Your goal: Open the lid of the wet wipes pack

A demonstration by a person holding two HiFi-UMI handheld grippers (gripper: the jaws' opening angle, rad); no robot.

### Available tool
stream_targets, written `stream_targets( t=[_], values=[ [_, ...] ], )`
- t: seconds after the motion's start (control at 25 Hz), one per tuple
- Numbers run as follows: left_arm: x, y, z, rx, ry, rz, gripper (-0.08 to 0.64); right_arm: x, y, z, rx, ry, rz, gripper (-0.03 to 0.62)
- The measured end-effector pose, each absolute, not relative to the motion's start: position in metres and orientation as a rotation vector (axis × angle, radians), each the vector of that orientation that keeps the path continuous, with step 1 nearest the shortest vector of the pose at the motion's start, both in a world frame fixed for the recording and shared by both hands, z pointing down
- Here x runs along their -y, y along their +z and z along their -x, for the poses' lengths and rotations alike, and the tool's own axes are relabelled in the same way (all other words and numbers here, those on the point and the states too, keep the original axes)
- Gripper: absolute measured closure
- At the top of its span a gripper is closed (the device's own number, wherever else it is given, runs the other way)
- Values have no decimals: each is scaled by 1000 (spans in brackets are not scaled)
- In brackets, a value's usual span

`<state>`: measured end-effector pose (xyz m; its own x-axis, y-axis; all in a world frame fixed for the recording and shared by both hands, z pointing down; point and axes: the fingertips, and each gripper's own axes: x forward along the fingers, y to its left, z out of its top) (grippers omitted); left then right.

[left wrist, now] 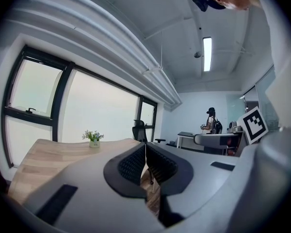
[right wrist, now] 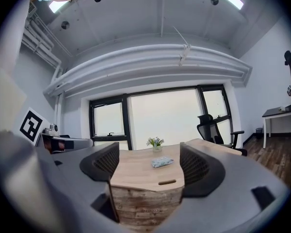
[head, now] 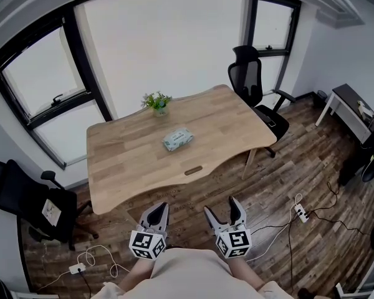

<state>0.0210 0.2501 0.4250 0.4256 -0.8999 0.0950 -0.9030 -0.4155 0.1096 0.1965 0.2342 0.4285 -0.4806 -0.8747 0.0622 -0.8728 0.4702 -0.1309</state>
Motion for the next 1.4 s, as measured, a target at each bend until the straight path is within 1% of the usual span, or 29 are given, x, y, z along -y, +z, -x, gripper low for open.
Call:
stream_targets(
  t=[0.4, 0.72, 1.04, 1.4],
  values=[
    [-222, 430, -23, 1609, 37, -2525, 538, -207, 435, -197, -2691, -241, 1592, 216],
    [-169, 438, -11, 1592, 12, -2520, 538, -156, 441, -183, -2717, -237, 1604, 216],
    [-84, 451, 9, 1538, 50, -2514, 538, -82, 449, -162, -2724, -276, 1641, 216],
    [28, 443, 32, 1444, 110, -2578, 538, 25, 451, -130, -2696, -315, 1706, 216]
  ],
)
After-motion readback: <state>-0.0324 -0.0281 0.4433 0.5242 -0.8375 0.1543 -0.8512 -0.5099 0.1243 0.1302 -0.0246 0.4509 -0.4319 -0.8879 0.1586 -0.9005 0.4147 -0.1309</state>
